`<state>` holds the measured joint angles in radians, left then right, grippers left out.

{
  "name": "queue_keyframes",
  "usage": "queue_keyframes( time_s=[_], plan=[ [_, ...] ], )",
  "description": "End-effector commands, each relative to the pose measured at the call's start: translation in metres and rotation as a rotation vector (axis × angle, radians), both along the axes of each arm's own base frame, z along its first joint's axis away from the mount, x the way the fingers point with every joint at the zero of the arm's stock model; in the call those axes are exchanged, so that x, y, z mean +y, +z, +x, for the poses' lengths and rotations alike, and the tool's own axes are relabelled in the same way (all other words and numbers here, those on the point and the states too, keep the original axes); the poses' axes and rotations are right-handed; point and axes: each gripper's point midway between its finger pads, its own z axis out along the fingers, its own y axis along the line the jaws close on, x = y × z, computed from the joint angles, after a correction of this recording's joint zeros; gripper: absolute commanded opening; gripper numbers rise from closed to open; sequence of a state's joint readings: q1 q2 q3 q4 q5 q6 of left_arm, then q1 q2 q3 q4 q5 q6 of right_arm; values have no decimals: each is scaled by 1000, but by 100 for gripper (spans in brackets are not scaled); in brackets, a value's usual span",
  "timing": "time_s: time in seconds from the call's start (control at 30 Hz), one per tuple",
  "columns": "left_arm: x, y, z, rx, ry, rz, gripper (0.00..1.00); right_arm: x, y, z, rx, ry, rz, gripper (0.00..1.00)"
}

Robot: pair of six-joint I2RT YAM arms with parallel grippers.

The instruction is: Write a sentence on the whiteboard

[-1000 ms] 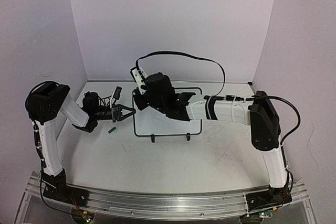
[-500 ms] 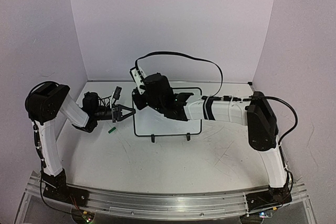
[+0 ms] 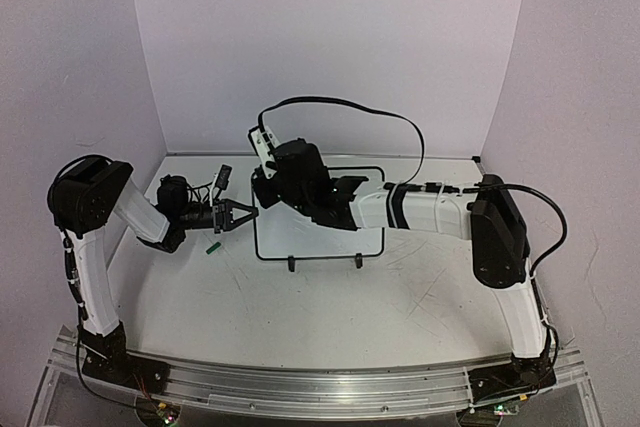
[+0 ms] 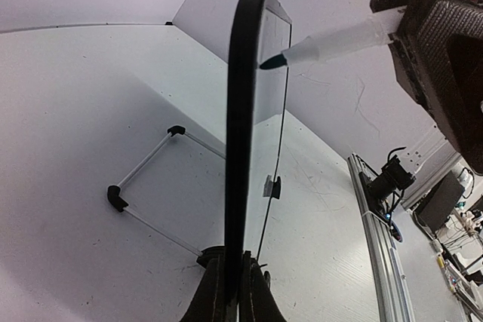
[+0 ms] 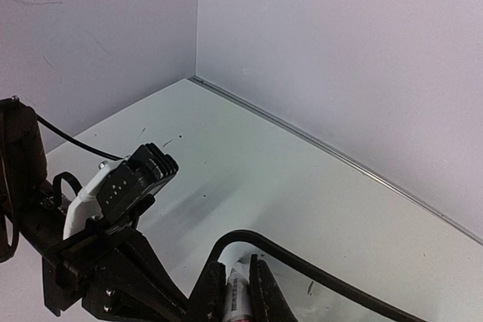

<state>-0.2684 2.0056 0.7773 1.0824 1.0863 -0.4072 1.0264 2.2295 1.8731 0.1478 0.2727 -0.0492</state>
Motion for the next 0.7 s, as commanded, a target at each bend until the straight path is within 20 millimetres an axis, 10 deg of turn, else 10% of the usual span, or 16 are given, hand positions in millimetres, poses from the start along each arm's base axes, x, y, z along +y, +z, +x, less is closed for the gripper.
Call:
queue_keyframes(
  time_s=[0.0, 0.67],
  plan=[
    [6, 18, 5, -63, 38, -7, 0, -7, 3, 4, 2, -35, 18, 0],
    [6, 18, 5, -60, 38, -8, 0, -19, 0, -1, 21, -54, 13, 0]
  ],
)
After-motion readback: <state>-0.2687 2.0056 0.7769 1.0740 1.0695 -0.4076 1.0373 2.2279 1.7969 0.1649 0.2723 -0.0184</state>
